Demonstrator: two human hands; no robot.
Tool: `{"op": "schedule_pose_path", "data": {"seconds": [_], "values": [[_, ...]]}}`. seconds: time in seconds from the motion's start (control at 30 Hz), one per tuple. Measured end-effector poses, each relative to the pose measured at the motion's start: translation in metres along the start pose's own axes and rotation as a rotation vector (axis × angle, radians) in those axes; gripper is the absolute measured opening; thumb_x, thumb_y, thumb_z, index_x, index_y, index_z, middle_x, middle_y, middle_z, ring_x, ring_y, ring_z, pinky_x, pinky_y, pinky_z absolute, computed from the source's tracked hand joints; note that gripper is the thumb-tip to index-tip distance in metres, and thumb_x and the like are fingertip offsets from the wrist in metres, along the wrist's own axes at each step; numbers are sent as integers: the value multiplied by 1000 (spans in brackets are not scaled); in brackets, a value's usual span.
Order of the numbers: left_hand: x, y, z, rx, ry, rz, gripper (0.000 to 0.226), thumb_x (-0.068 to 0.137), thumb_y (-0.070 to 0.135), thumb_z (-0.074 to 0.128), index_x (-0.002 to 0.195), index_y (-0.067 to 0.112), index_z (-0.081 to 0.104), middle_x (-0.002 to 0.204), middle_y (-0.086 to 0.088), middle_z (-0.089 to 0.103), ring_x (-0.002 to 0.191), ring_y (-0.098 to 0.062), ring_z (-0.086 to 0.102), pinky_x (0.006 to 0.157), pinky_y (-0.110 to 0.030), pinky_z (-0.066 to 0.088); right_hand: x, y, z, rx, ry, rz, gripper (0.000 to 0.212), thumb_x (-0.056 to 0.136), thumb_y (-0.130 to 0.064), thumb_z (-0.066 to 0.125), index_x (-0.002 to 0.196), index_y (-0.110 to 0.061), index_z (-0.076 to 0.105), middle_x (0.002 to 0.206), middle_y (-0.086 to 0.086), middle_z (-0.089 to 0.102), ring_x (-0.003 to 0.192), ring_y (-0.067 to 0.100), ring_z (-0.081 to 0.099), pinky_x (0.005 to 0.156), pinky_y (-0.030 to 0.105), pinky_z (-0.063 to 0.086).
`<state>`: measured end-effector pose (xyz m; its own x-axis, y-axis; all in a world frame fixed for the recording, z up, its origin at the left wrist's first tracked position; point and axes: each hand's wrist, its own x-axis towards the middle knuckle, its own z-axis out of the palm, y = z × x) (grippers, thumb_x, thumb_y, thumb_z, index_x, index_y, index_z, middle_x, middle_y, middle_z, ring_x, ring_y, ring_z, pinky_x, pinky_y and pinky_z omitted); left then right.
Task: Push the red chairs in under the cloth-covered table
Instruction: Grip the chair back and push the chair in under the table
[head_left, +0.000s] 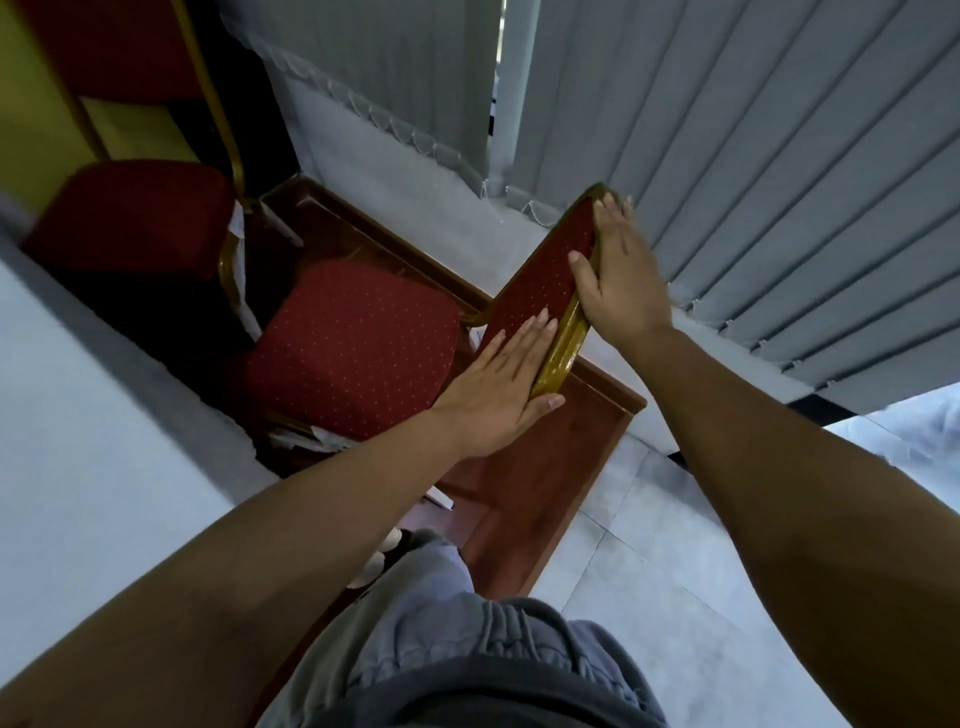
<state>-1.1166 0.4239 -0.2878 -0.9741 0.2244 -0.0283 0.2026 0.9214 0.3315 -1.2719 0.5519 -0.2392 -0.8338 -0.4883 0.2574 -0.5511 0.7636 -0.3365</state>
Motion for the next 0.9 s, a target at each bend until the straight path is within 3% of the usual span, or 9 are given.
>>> {"op": "schedule_pose_path", "data": {"seconds": [0.43, 0.9], "values": [[52, -23, -5, -60, 16, -83, 74, 100, 58, 13, 149, 15, -23, 160, -3, -23, 145, -8, -21, 121, -38, -1, 67, 20, 13, -71, -6, -120, 62, 98, -42, 26, 152, -11, 21, 160, 7, 17, 149, 17, 6, 121, 33, 2], [134, 46, 17, -3, 108, -223, 77, 100, 56, 11, 147, 5, -23, 158, -12, -24, 146, -15, -21, 121, -36, -4, 108, 101, -6, 2, -70, -270, 59, 100, -37, 27, 153, -13, 18, 160, 7, 19, 149, 18, 10, 121, 35, 7]]}}
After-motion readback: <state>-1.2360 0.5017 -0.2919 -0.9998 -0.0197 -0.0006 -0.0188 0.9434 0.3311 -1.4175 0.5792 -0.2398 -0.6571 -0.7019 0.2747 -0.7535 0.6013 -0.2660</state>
